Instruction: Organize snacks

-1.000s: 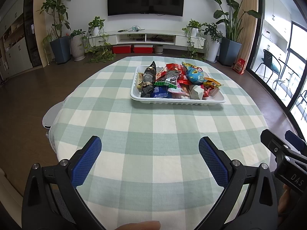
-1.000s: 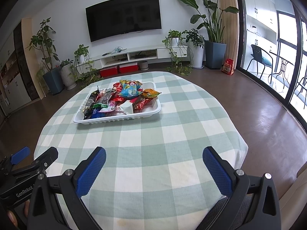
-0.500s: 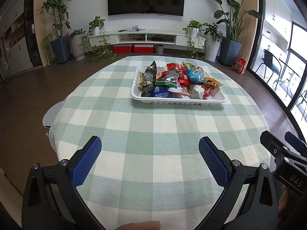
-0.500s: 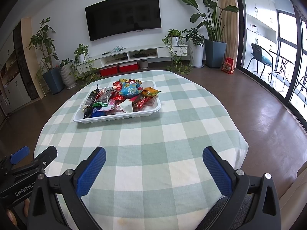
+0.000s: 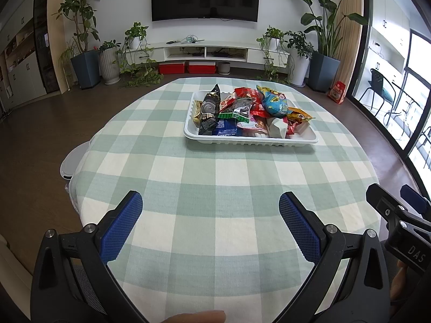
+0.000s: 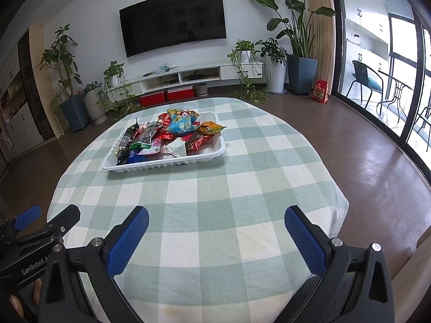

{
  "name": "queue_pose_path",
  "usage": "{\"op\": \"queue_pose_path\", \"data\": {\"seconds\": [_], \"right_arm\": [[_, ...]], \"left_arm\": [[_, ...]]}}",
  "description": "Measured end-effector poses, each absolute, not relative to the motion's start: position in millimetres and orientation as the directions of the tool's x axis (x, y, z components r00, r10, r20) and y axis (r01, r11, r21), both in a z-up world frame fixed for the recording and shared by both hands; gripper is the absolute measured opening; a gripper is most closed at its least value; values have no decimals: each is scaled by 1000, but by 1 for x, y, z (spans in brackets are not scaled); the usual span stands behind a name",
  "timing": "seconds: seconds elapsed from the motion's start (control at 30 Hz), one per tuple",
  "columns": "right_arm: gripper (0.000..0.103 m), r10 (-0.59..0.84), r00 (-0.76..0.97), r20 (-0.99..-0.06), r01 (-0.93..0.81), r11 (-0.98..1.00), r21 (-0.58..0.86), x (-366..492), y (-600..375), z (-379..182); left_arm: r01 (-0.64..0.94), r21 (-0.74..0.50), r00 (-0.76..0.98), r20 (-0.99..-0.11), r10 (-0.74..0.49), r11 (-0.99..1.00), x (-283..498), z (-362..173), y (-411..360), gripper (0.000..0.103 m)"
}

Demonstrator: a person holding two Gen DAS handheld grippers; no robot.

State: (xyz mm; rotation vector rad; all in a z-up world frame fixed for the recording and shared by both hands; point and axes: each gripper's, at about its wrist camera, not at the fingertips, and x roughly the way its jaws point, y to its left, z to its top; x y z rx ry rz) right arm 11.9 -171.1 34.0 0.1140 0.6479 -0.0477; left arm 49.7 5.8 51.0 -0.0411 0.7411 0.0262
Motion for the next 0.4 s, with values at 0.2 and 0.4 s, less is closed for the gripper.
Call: {"op": "queue_pose_path", "data": {"seconds": [0.2, 0.4], "right_arm": [[103, -9, 796, -606, 80, 993, 91, 12, -171, 35], [103, -7, 792, -610, 82, 992, 95, 9, -172, 30]], "left_arm": [[-40, -26, 741, -671, 12, 999, 50, 51, 6, 103], [-49, -13, 754, -656, 29, 999, 48, 42, 4, 103]]}}
